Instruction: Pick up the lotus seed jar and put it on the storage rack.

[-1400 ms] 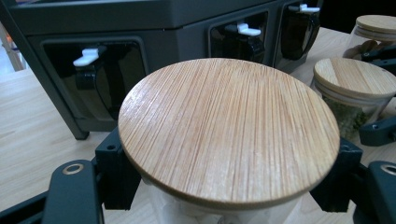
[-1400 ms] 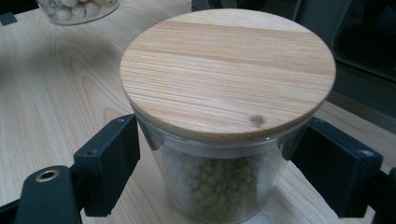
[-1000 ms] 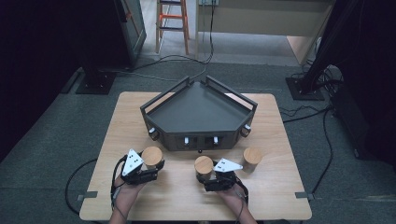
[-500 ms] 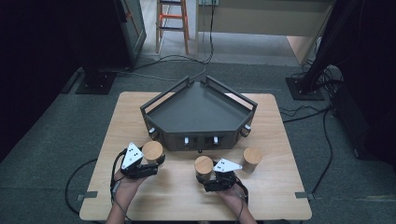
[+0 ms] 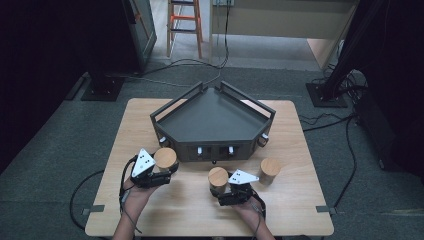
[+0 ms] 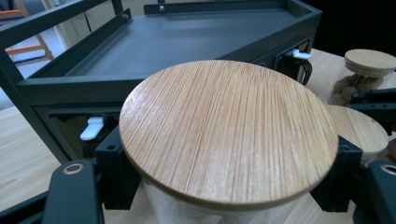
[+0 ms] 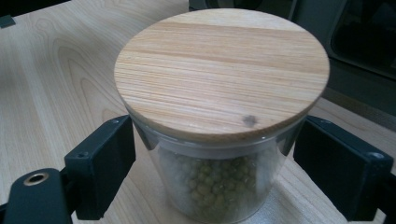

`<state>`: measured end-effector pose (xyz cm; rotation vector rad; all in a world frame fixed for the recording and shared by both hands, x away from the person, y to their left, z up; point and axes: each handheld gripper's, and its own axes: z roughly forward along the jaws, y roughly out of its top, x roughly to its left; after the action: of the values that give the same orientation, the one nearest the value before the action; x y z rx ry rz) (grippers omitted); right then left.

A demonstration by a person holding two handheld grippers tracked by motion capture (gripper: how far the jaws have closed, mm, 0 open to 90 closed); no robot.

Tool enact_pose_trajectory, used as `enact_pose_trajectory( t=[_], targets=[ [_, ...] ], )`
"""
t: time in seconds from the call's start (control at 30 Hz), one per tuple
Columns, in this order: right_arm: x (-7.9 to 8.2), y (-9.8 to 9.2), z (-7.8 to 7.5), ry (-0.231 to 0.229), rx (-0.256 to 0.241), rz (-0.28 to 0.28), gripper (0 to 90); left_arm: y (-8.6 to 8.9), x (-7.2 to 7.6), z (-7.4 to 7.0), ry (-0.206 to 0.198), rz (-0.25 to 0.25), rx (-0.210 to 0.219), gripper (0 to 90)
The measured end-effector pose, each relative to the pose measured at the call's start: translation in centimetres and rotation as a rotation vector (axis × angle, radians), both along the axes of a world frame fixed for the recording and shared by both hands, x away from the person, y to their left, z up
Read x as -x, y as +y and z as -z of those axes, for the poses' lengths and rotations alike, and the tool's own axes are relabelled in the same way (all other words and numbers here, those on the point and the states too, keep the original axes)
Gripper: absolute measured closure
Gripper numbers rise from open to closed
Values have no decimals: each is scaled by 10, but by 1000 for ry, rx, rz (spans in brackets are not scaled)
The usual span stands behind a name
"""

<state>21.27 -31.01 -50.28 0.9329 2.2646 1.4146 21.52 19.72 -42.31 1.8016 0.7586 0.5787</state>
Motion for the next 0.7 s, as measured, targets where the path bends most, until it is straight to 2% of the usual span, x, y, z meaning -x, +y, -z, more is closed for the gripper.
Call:
enact_pose_trajectory(
  t=[0.7],
  targets=[
    [0, 2, -1, -1, 14, -7, 125, 3, -7, -16, 2, 0, 11, 252]
  ],
)
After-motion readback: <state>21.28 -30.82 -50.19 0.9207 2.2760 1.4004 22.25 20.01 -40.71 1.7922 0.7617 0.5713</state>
